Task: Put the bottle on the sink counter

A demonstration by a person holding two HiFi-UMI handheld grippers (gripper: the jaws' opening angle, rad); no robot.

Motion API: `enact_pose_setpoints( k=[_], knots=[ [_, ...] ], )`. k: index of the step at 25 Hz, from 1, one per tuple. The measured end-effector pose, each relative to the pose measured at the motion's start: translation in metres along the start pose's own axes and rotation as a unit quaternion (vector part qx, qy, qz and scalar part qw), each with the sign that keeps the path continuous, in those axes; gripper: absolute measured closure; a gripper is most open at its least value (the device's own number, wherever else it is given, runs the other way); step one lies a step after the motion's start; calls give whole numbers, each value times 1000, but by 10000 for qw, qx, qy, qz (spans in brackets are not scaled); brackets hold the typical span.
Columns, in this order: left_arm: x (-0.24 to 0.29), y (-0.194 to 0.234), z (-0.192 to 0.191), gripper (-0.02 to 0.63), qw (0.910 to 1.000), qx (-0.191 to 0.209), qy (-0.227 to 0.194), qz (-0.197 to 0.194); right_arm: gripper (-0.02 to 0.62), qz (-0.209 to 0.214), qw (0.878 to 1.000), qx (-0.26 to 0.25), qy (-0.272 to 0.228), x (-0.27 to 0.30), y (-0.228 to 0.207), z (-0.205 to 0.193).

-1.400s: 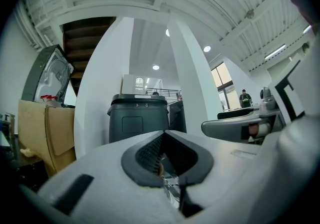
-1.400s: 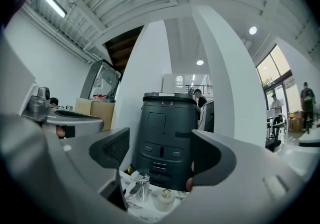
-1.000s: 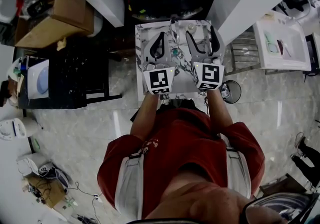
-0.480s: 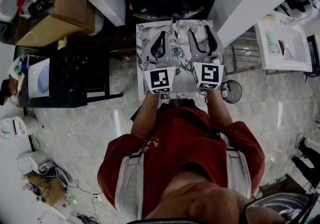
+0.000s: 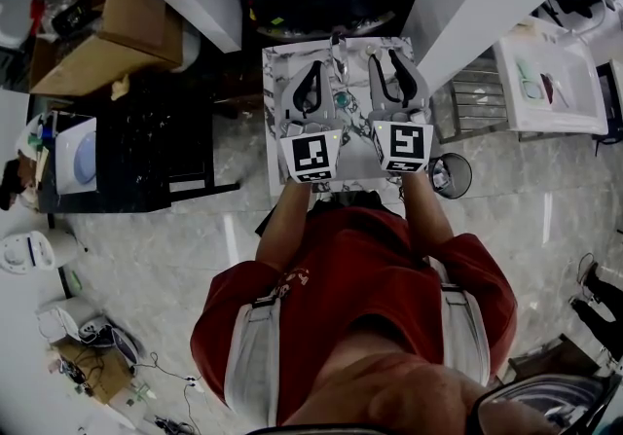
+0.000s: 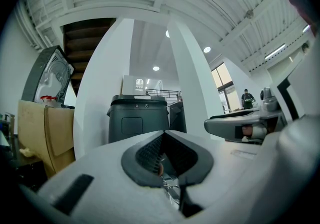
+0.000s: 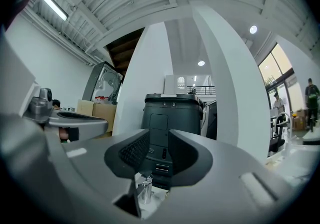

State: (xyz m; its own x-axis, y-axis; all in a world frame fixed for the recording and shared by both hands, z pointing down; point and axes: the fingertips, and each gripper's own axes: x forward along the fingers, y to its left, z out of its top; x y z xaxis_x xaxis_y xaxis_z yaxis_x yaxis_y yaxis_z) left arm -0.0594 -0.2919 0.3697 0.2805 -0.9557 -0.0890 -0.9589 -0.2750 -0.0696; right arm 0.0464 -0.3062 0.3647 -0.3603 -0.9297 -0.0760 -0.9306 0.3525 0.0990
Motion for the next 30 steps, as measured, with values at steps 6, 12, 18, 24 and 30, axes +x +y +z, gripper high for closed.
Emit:
enact_pose_setpoints(
  k=[6,12,18,24,30],
  knots=[
    [1,-5,2,612,10000,13,-9,-53,530,-7,10000,-4,72,-1,0,0],
    [2,-11,2,612,10000,37,2,-93,594,35,10000,-43,47,-3,-1,3],
    [2,-14,2,612,9999,49,8,-111,594,21,10000,-34,70,-5,-4,2],
    [1,-16,2,612,9999,67,15,-113,594,46,9999,-83,138,-7,-3,0],
    [0,-16,1,612,9999,66,14,-98,594,26,9999,-62,148,-8,-4,-1]
  ],
)
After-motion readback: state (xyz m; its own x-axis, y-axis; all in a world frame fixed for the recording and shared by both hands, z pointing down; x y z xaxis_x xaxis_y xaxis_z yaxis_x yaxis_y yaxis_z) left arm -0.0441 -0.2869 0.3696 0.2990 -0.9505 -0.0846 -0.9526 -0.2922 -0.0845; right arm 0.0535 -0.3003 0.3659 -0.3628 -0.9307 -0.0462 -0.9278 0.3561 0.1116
